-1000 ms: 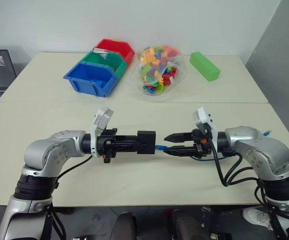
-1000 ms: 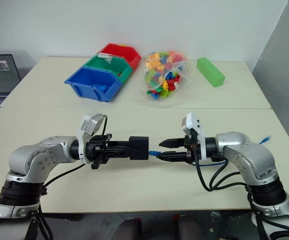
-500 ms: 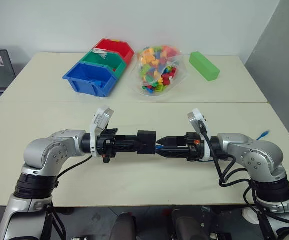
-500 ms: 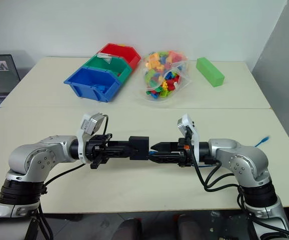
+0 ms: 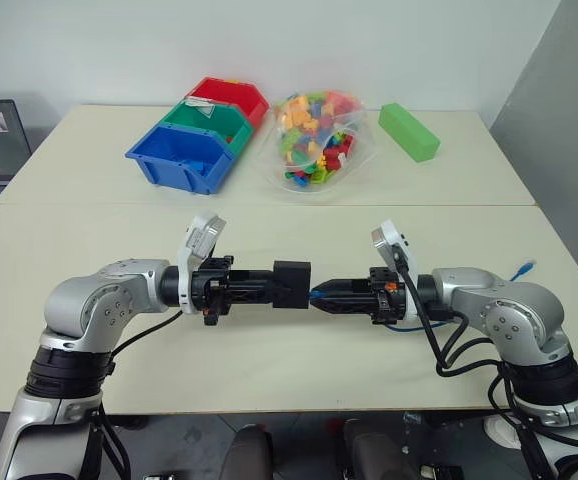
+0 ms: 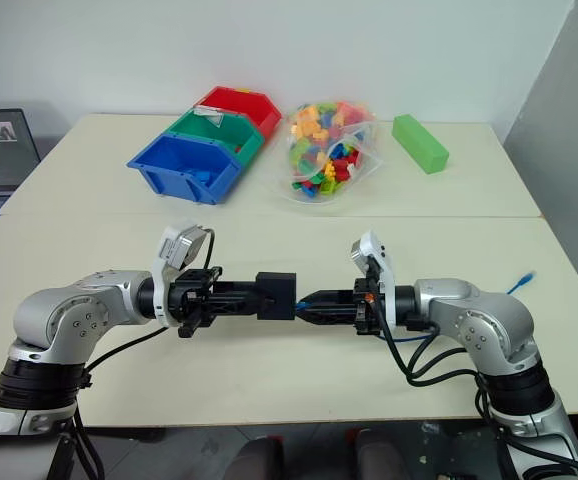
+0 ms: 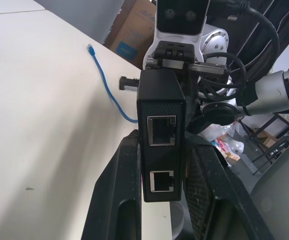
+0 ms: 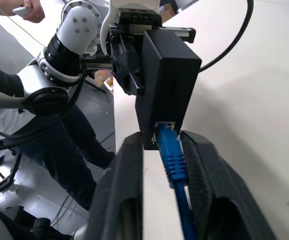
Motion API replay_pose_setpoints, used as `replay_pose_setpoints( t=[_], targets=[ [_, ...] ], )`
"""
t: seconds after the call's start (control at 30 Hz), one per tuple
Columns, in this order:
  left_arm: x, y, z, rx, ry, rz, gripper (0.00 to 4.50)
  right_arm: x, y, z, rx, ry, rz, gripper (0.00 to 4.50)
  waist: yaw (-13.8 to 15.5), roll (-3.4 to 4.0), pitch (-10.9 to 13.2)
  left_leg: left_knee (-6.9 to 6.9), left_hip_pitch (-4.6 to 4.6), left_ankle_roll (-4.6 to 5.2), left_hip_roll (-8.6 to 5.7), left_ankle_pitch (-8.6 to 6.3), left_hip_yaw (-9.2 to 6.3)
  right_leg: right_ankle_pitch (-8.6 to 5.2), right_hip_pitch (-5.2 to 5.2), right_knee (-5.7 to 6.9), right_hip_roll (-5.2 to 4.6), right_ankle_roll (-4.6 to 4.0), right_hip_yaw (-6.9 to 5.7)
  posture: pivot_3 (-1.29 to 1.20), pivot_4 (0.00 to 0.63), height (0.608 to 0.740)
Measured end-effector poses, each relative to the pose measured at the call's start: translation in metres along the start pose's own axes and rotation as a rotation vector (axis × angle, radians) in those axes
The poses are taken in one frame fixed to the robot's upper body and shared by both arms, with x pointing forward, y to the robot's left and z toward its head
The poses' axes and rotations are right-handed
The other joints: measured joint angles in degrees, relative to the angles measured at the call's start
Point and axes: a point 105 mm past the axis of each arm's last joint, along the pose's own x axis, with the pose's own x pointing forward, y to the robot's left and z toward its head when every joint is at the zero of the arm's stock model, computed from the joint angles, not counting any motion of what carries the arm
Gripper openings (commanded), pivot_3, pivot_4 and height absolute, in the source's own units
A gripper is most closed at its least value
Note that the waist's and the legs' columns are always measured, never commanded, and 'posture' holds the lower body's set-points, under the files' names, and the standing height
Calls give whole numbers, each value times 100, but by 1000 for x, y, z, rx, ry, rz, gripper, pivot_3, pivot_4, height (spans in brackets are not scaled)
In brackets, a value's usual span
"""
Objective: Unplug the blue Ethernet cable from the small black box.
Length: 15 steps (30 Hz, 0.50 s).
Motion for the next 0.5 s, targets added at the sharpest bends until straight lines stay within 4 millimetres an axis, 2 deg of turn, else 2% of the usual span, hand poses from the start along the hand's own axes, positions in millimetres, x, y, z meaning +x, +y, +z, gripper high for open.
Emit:
replay_pose_setpoints(
  t=[0.03, 0.07, 0.5],
  targets=[
    [0, 0, 0, 0, 1, -1, 779, 0, 0, 0, 1, 1, 2, 124, 0, 0, 0, 0, 0, 0, 0, 0, 0, 0, 0, 0, 0, 0, 0, 0, 150, 740],
    [-1, 0, 0, 0, 2, -2, 777, 0, 1, 0, 1, 2, 4, 99, 0, 0, 0, 0, 0, 0, 0, 0, 0, 0, 0, 0, 0, 0, 0, 0, 150, 740],
    [0, -3, -4, -8, 9, -24, 777, -1, 3, -3, 1, 27, 28, 96, 0, 0, 0, 0, 0, 0, 0, 0, 0, 0, 0, -1, 0, 0, 0, 0, 150, 740]
  ],
)
